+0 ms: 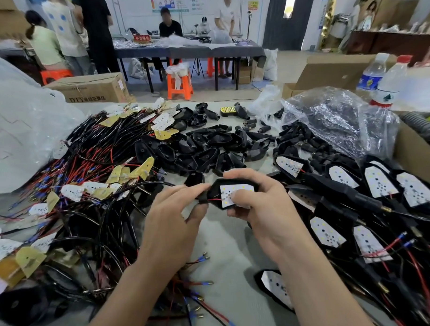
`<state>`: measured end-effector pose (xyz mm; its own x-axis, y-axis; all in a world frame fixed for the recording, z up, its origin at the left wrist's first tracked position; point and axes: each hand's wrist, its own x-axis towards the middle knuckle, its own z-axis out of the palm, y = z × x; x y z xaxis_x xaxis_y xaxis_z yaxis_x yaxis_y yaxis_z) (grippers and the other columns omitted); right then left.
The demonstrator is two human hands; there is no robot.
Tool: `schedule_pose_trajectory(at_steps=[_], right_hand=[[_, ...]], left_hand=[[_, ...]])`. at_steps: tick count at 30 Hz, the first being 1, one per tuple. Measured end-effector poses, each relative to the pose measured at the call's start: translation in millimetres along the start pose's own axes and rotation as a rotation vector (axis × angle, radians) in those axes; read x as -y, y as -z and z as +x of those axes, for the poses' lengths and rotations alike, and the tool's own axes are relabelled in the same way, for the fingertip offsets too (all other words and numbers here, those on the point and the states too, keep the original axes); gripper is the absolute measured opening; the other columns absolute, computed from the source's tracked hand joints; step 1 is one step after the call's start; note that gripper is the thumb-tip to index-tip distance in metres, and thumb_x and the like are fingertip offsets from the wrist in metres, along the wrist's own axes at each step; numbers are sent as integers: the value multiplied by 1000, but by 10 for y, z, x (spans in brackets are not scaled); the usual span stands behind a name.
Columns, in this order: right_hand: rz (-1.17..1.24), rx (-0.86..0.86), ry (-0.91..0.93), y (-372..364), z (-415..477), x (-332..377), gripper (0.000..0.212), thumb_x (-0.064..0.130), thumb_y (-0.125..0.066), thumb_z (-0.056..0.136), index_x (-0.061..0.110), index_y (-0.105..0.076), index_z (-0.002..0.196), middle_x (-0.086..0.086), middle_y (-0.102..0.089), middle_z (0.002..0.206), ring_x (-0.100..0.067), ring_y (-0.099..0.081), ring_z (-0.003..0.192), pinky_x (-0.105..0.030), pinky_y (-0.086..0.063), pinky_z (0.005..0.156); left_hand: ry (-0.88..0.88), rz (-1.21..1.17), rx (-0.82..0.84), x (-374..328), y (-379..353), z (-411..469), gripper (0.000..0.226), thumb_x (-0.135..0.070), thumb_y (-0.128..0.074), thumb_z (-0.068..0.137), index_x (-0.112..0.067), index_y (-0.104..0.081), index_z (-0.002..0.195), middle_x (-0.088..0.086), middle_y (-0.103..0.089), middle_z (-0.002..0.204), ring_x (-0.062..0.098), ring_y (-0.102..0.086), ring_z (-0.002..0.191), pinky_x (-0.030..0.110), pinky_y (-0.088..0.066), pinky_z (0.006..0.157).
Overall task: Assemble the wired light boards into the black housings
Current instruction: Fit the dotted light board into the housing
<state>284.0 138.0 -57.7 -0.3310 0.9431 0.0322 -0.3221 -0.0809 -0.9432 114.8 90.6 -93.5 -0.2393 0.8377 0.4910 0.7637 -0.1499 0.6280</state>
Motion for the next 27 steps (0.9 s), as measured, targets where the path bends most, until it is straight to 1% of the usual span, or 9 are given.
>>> schedule_pose_trajectory(at_steps=[4, 7, 9, 12, 15, 17, 20, 22, 27], right_hand=[[-47, -162, -16, -18, 11, -29, 41, -18, -60, 77, 17, -81, 84, -8, -76, 84, -21, -68, 68, -25, -50, 50], [-42, -302, 5, 61, 23, 34, 39, -18, -60, 76, 13, -80, 87, -12, -76, 79, -22, -65, 60, -24, -47, 45], [-1, -319, -28, 108, 34, 74, 39, -17, -62, 77, 13, -78, 96, -15, -75, 79, -21, -64, 54, -22, -45, 42], [-85, -157, -113, 38, -6, 77, 37, -16, -64, 79, 11, -78, 99, -17, -76, 86, -20, -70, 60, -24, -53, 49], [-223, 105, -201, -67, -83, 45, 29, -17, -64, 80, 8, -78, 88, -14, -77, 85, -21, -72, 66, -26, -57, 57], [-426, 242, -207, -47, -101, 30, 26, -12, -69, 77, 12, -75, 87, -8, -76, 80, -18, -67, 67, -29, -53, 64], [-813, 426, -217, 20, -127, 36, 16, 13, -79, 74, 20, -76, 89, 6, -76, 76, -9, -64, 66, -26, -50, 71], [-851, 482, -221, -16, -148, 30, 19, 30, -81, 73, 26, -78, 91, 5, -77, 78, -4, -65, 68, -25, -50, 70], [-491, 22, -126, -137, -66, -74, 45, 48, -62, 88, 9, -75, 68, -12, -71, 64, -17, -59, 53, -19, -43, 52]], left_hand=[[-44, 69, -51, 16, 24, -3, 44, -6, -77, 87, -30, -75, 123, -18, -61, 104, 19, -60, 110, 20, -39, 95], [114, 107, -160, 8, 84, 45, 41, -23, -75, 90, -31, -69, 130, -23, -53, 113, 13, -55, 117, 30, -41, 102], [287, 93, -195, 61, 145, 90, 19, -38, -67, 94, -36, -70, 113, -24, -64, 101, 15, -62, 100, 35, -49, 88], [367, 87, -173, 135, 165, 101, 31, -47, -56, 99, -29, -67, 76, -13, -64, 65, 13, -62, 70, 31, -39, 61], [402, -104, -165, 160, 131, 107, 11, -37, -68, 93, -34, -72, 102, -18, -73, 83, 2, -68, 82, 27, -53, 74], [392, -270, -142, 205, 105, 135, 33, -17, -74, 90, -35, -70, 117, -19, -75, 95, 4, -72, 86, 29, -61, 78], [262, -423, -75, 224, 91, 168, 47, 12, -61, 94, -32, -75, 103, -10, -78, 91, 13, -76, 85, 27, -63, 72], [202, -546, -7, 189, 92, 157, 50, 22, -55, 91, -22, -80, 92, 2, -79, 87, 19, -77, 83, 28, -63, 69], [105, -743, 228, 70, 126, 117, 51, 29, -50, 84, -13, -78, 79, 15, -78, 80, 27, -78, 79, 30, -61, 64]])
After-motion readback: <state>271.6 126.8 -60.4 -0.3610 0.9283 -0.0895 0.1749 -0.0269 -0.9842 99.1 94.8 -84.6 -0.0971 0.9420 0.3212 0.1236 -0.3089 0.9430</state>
